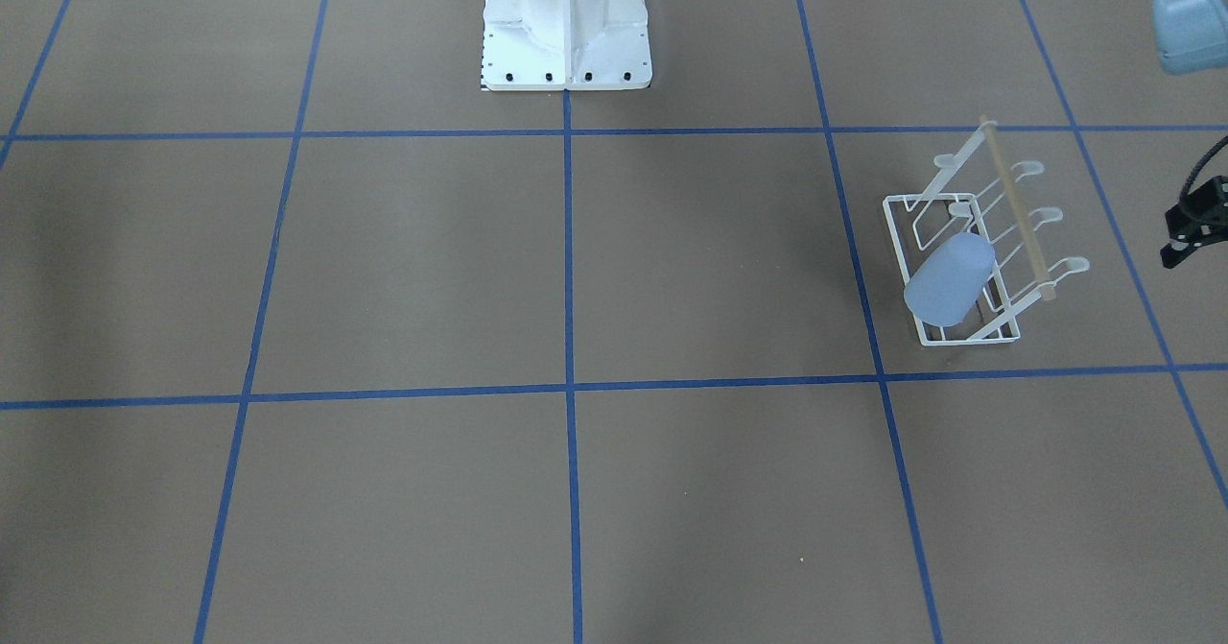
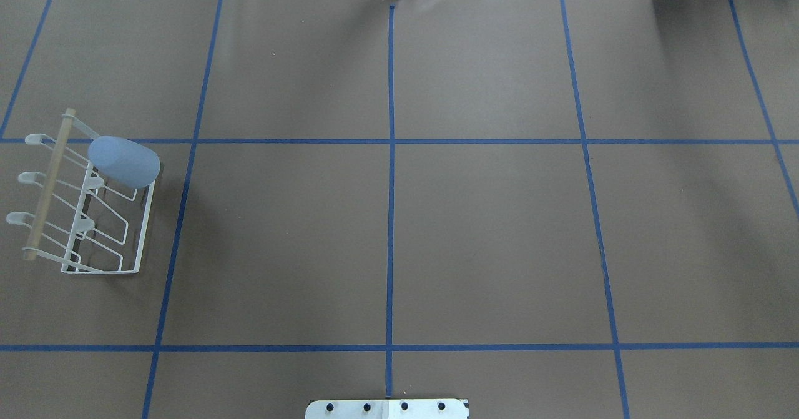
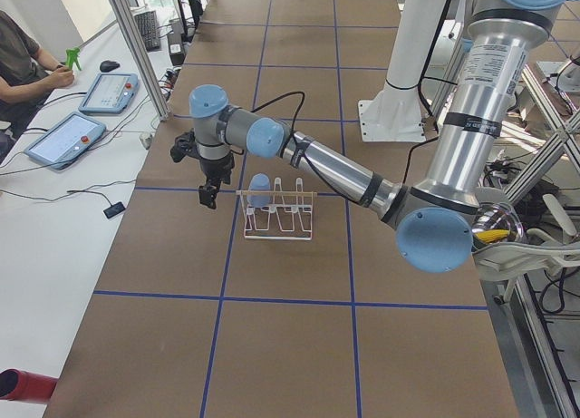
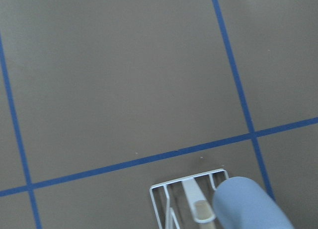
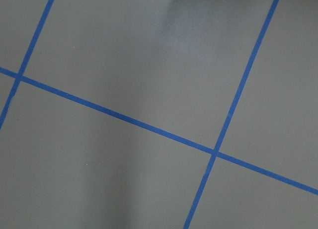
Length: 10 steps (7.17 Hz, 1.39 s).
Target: Hang cup on cup holder
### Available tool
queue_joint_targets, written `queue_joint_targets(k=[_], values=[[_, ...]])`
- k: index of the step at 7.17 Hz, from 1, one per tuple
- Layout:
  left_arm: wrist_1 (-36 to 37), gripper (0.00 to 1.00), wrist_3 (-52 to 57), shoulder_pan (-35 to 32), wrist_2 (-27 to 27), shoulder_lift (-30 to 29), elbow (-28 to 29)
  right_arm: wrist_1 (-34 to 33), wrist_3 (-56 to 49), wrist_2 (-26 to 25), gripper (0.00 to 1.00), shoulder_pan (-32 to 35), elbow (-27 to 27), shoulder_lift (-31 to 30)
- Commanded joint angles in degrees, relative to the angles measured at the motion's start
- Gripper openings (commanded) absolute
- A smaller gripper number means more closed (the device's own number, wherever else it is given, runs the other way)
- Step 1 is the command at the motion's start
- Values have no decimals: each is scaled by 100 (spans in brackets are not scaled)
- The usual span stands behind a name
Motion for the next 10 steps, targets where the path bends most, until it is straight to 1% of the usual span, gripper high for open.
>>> queue_joint_targets(k=[1,2,3,4,5,6,7,8,9,10], values=[[-19,98,143,-598,-37,436,60,-43,11,-78,100,-2,-4,-103],[-10,98,185,-687,-37,585,68,-199,11,-78,100,15,14,-104],[34,98,212,-940,-63,656,-80,-227,11,-87,100,7,-12,-130],[34,98,212,-925,-81,1040,-290,-210,11,-96,100,6,14,-278],[-35,98,203,-943,-368,1244,-345,-218,11,-113,100,6,14,-271],[-18,98,142,-934,-484,1289,-415,-218,11,-122,100,15,14,-306],[-27,98,133,-925,-477,1481,-555,-227,11,-218,100,15,14,-350],[-79,98,168,-925,-424,1535,-530,-227,-6,-158,100,154,84,-507],[-97,98,151,-925,-424,1544,-469,-166,-93,-149,100,156,119,-691],[-97,98,151,-925,-433,1562,-460,-157,-86,-218,100,156,85,-693]])
